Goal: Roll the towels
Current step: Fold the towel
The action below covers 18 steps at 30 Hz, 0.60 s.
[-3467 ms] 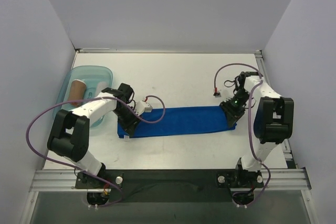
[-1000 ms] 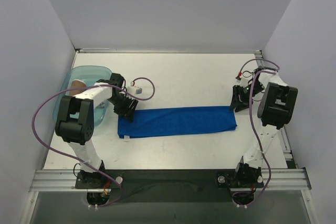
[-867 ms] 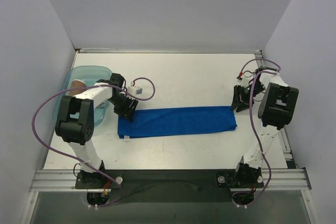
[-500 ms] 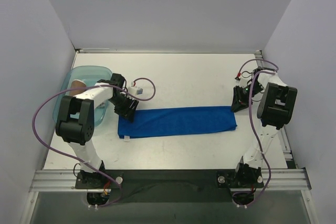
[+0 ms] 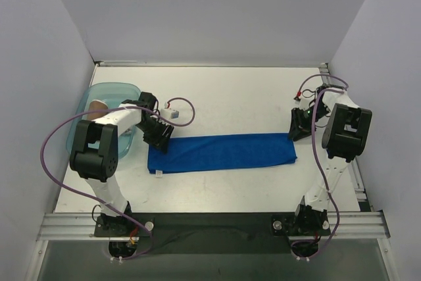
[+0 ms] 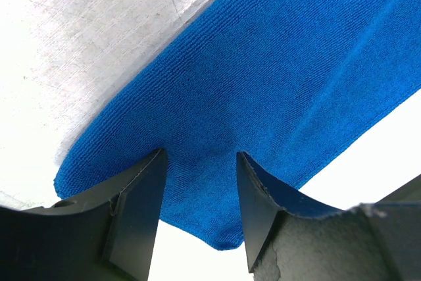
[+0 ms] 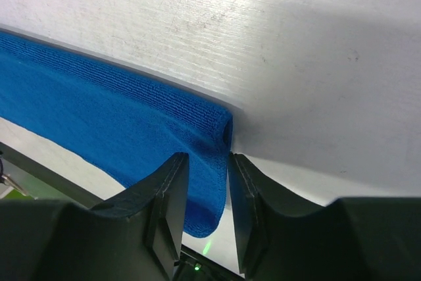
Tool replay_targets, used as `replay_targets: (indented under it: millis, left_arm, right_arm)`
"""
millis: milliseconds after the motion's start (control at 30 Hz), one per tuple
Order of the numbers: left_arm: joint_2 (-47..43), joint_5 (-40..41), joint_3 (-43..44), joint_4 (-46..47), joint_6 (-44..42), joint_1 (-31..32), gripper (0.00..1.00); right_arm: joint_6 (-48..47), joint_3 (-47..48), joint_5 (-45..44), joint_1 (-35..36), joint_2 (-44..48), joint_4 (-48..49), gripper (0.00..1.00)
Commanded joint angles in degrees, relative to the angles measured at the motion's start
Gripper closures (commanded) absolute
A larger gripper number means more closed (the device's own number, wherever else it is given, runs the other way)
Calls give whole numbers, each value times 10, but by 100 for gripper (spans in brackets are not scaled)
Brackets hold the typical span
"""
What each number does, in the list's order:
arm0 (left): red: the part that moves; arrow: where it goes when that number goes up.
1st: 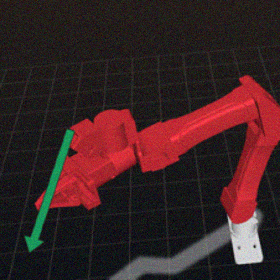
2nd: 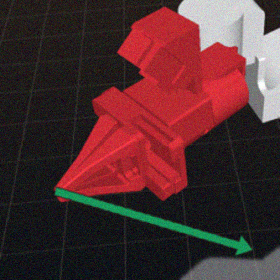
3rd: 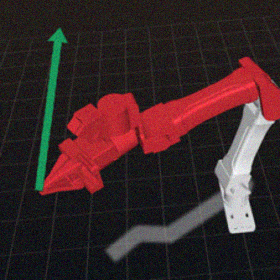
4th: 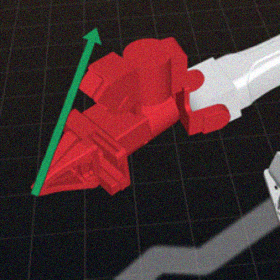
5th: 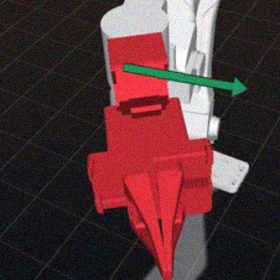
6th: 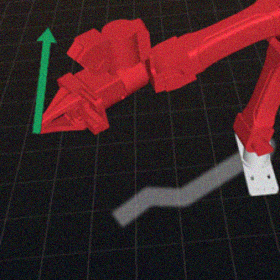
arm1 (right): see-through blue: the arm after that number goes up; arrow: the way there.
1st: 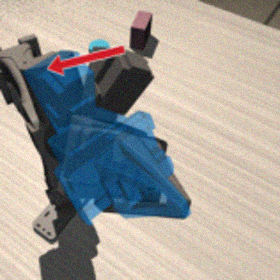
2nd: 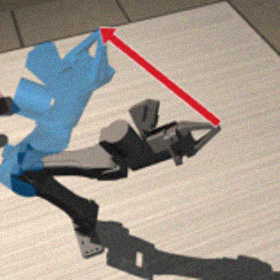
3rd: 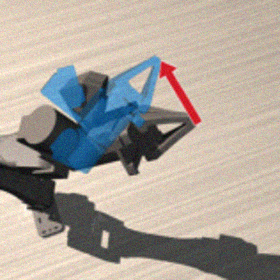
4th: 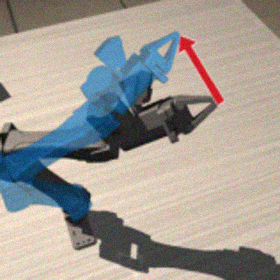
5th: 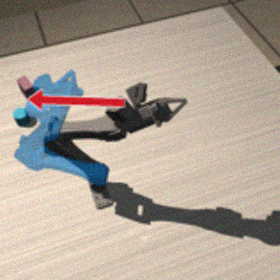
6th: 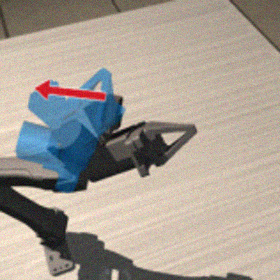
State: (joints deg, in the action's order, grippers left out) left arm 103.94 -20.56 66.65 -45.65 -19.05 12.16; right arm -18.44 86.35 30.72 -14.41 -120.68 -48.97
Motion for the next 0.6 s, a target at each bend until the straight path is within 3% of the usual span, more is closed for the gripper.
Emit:
replay_targets:
  millis: [0, 300, 467, 567]
  left_arm:
    - [18, -8, -9, 10, 2, 7, 43]
    - [24, -6, -12, 14, 2, 8, 43]
    - [27, -5, -8, 14, 3, 7, 44]
    - [28, -2, -7, 15, 2, 7, 44]
  right_arm:
    - [-4, 7, 6, 4, -7, -26, 70]
    - [-4, 15, 17, 5, -23, -39, 82]
    - [-4, 27, 19, -3, -10, -45, 100]
    - [-5, 34, 25, -11, 5, -45, 100]
